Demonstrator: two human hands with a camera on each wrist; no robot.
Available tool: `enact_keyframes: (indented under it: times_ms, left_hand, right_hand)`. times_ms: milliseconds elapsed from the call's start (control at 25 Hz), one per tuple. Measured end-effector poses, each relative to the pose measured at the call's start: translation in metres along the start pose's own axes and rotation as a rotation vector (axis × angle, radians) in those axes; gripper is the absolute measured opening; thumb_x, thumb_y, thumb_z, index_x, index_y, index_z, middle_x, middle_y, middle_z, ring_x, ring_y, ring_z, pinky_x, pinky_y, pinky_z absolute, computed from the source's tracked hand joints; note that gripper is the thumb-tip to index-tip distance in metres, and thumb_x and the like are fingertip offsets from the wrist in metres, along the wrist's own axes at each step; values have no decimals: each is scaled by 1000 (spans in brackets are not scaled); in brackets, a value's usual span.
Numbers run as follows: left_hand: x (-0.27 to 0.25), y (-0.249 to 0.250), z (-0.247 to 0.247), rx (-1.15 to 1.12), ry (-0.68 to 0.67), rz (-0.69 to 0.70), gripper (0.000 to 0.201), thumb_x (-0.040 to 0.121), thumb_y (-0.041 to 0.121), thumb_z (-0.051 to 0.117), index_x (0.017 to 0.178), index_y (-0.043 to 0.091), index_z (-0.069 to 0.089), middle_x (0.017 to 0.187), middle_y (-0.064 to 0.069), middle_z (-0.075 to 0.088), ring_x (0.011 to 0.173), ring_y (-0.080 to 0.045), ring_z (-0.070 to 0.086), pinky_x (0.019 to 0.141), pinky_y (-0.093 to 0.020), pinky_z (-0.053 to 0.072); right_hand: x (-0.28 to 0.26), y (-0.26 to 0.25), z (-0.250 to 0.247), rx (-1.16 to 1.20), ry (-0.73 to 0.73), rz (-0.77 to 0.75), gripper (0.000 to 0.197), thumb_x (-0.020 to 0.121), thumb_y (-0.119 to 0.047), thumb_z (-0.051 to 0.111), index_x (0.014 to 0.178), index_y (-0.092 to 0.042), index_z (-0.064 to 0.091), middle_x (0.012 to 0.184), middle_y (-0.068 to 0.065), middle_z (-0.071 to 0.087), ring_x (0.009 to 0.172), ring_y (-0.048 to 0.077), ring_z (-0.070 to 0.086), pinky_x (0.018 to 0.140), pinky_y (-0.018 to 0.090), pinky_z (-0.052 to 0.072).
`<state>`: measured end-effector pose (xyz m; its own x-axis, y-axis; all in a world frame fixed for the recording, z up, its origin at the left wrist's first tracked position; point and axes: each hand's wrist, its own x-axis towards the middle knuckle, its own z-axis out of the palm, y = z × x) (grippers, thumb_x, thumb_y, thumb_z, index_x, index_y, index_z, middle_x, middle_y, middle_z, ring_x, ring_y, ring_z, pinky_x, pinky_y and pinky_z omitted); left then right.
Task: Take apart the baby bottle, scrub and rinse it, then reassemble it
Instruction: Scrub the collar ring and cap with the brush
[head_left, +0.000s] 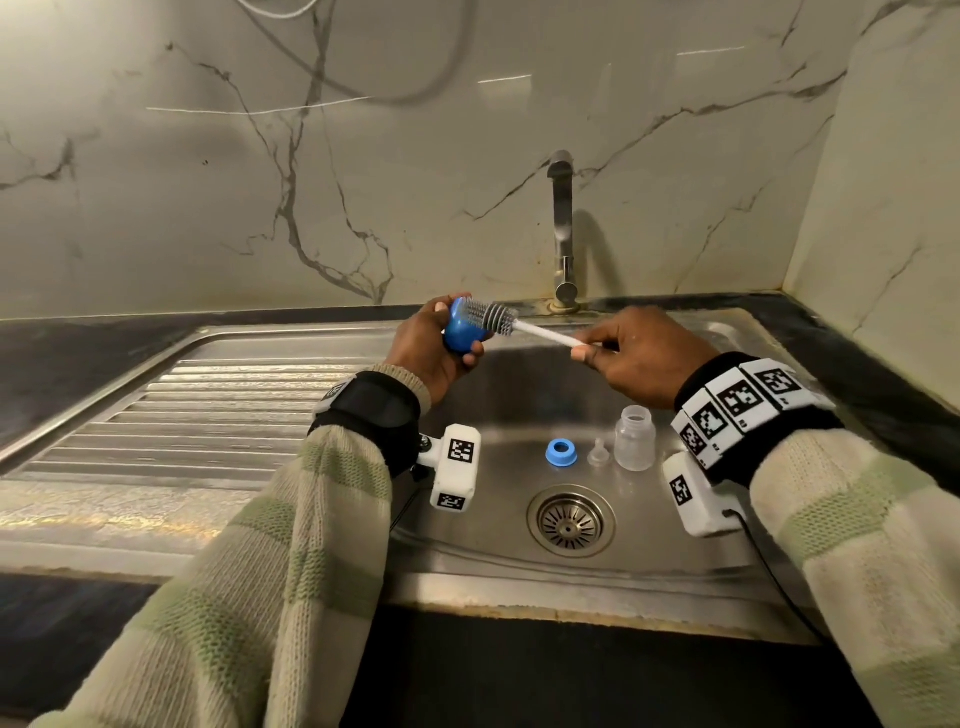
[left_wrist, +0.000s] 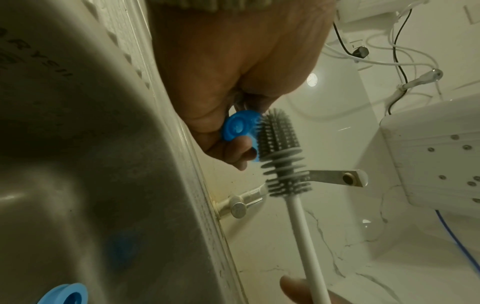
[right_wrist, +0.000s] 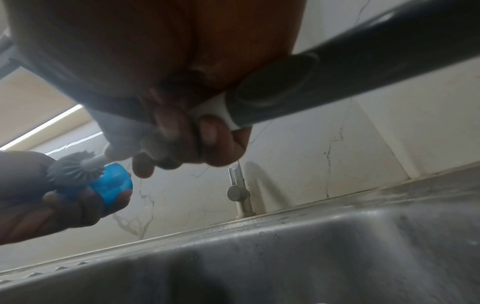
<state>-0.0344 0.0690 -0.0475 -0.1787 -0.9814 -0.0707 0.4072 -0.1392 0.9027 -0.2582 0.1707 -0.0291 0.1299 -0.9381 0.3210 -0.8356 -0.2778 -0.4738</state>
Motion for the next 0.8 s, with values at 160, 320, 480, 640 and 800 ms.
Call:
enact_keyframes:
  times_ms: [160,320,480,640,800]
  left_hand:
    - [2,-1,0,7,-1,-37,29,105,26,32,117,14,56,101,-22,64,57,-20,55,45,-25,44]
    - [0,1,4,-5,0,-66,34,105,37,34,113,10,53,89,-14,62,59,-18,54,44,-23,39]
    - [-1,1,5,20,-19,-72,37,105,36,32,109,5,52,84,-16,59,56,-18,49,44,-25,39]
    - [-4,3,4,7,-29,-95,44,105,41,29,111,4,52,82,-15,58,56,-18,49,46,-24,40]
    - [-6,5,3,1,-47,-77,43,103,44,36,116,7,51,84,-13,59,59,-17,50,46,-26,42]
  right_hand:
    - [-2,0,-2,11,5,-4,16,95,-32,58,95,-25,73,64,-3,62,59,14,54,56,27,39]
    - [-1,-4,0,11,-49,-19,18,94,-32,59,99,-23,75,71,1,67,63,17,57,60,30,44]
    - [-1,-4,0,25,-12,-18,19,95,-30,59,99,-21,75,68,1,66,58,13,53,56,27,41]
    - [-1,-2,-3,24,27,-10,20,95,-30,59,103,-20,75,67,0,65,60,21,57,56,31,45]
    - [-1,-1,-4,18,25,-19,20,95,-30,59,102,-20,75,68,2,65,63,23,58,59,32,47]
